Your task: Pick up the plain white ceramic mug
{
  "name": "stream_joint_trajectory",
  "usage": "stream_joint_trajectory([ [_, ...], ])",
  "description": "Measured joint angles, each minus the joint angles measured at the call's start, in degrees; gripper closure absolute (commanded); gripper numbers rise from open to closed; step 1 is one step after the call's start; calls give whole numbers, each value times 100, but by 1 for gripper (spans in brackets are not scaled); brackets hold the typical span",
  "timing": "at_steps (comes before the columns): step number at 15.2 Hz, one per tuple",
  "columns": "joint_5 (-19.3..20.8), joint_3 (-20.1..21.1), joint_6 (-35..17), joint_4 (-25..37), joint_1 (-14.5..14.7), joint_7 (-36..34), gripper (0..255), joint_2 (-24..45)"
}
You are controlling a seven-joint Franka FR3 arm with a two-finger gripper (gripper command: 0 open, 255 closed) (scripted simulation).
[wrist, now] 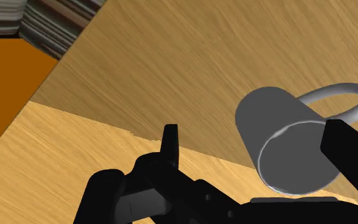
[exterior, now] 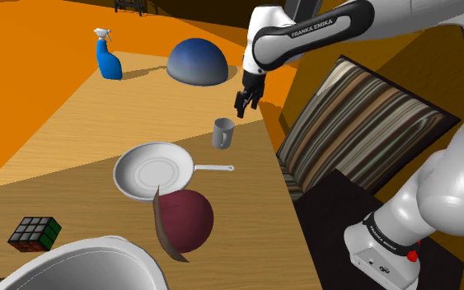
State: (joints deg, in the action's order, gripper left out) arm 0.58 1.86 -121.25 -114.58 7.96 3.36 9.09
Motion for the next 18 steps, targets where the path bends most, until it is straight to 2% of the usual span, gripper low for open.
stream_joint_trajectory([
  [6, -59, 125, -157, 898, 102, 135, 0, 1106],
  [13, -50, 128, -544, 833, 113, 145, 0, 1433],
  [14, -49, 127, -565, 824, 112, 147, 255, 1445],
  [18, -49, 125, -587, 813, 111, 149, 255, 1451],
])
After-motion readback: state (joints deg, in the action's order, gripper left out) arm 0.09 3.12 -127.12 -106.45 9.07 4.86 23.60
